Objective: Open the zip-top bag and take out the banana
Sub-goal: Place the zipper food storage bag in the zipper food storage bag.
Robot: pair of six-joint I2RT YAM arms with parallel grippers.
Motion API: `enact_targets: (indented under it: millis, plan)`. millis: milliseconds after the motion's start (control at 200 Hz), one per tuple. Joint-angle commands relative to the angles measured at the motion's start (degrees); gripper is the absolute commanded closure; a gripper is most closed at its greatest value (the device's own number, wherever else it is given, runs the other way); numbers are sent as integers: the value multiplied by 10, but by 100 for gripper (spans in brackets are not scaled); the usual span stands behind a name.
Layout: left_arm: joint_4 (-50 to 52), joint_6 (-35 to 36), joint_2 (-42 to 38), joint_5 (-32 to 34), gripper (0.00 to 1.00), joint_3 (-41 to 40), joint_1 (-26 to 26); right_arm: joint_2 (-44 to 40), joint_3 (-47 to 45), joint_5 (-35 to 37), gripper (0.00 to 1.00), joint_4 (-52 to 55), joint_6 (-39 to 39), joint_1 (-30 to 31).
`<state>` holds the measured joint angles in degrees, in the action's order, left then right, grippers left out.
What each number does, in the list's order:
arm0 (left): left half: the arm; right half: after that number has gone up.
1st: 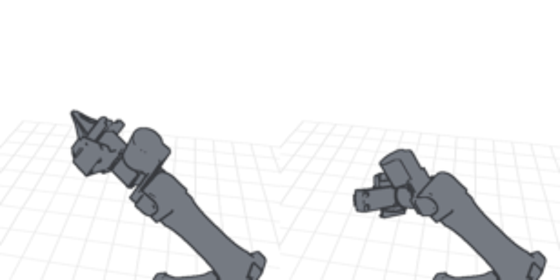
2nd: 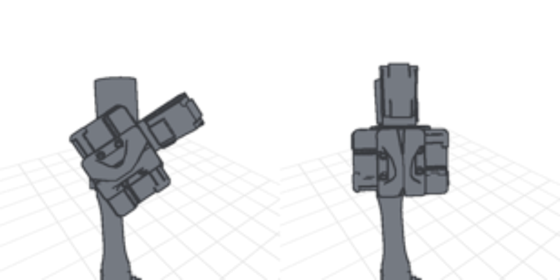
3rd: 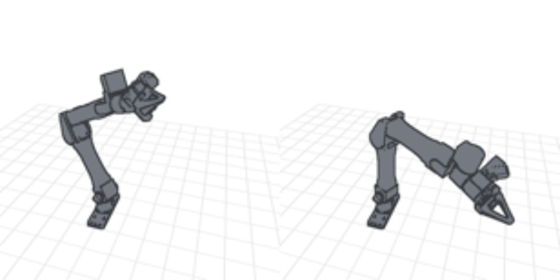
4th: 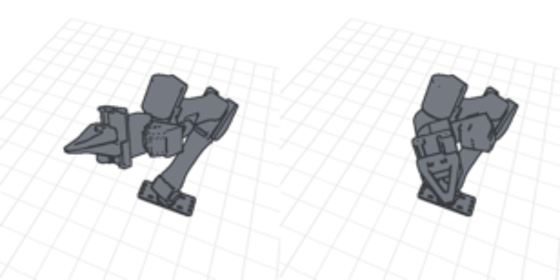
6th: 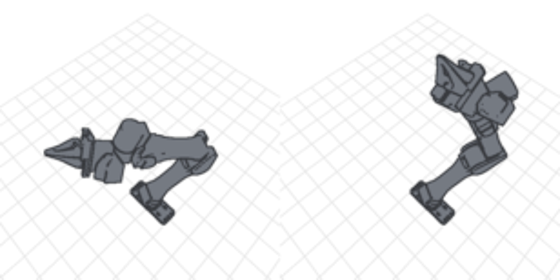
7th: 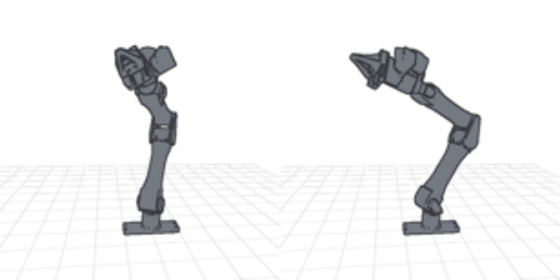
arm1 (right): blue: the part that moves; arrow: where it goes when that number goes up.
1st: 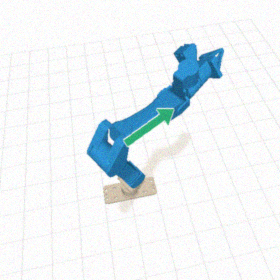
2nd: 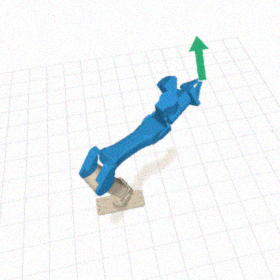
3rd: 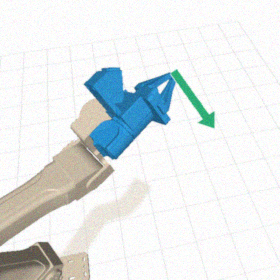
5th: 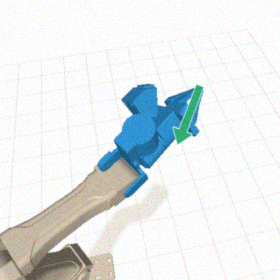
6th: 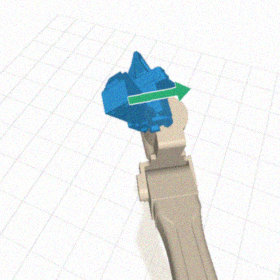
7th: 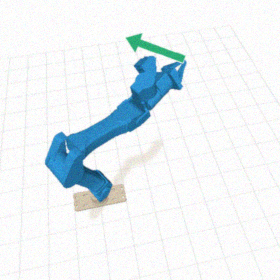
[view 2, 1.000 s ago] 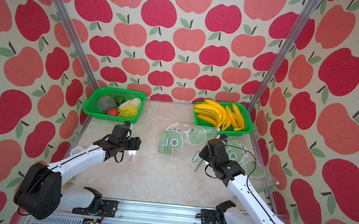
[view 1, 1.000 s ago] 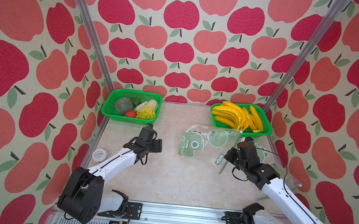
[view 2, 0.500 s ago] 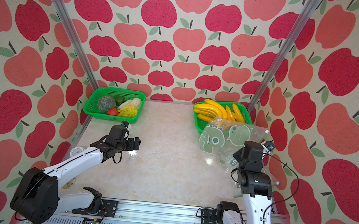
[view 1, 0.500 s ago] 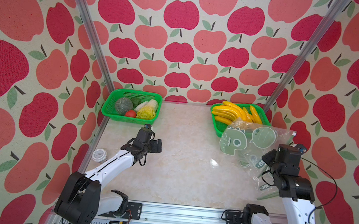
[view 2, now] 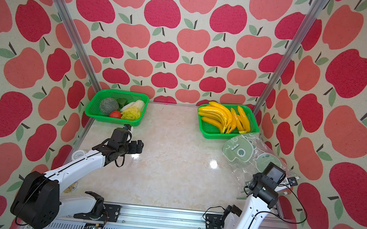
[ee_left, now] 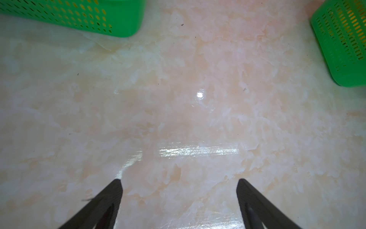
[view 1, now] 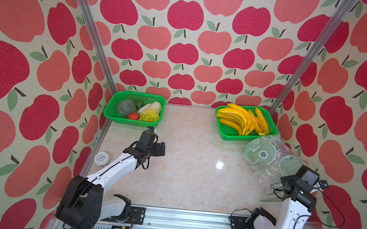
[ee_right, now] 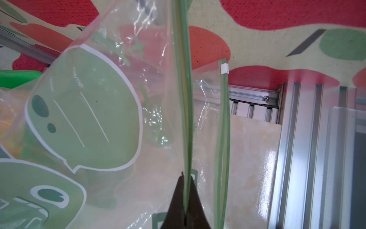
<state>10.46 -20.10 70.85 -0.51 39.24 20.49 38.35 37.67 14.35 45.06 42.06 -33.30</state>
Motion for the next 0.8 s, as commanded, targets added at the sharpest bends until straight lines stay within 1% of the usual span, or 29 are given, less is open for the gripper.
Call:
enact_targets:
  millis: [0, 75, 220, 365, 430, 505, 555, 620, 640, 680, 705, 755, 795]
  plan:
    - [3, -8, -9, -3, 6, -9, -3, 1, -45, -43, 99, -35, 34, -37]
    - [2, -9, -8, -6, 6, -9, -3, 11, -74, -62, 98, -63, 42, -53]
    - [1, -11, -7, -6, 6, -10, -4, 35, -114, -83, 96, -103, 61, -54]
    - [-1, -13, -8, -5, 6, -11, -3, 58, -148, -99, 92, -154, 80, -53]
    - [0, -12, -8, -5, 6, -10, -4, 73, -154, -106, 88, -169, 84, -51]
    - [2, -10, -9, -2, 6, -10, -4, 76, -154, -108, 77, -176, 81, -50]
    - [3, -10, -10, -2, 6, -10, -3, 65, -149, -106, 66, -169, 73, -47]
    - [2, -9, -11, -1, 5, -11, -4, 43, -139, -99, 48, -154, 60, -41]
    - [2, -9, -12, -1, 4, -11, -4, 38, -135, -98, 44, -149, 57, -40]
    - [1, -10, -12, -1, 0, -11, -4, 31, -126, -97, 39, -140, 47, -38]
    - [0, -10, -12, -1, 2, -11, -4, 30, -119, -97, 37, -133, 43, -36]
    - [-1, -8, -13, -1, 2, -11, -4, 31, -107, -93, 33, -122, 30, -29]
    - [-1, -9, -15, -1, 2, -11, -4, 32, -97, -85, 27, -112, 23, -22]
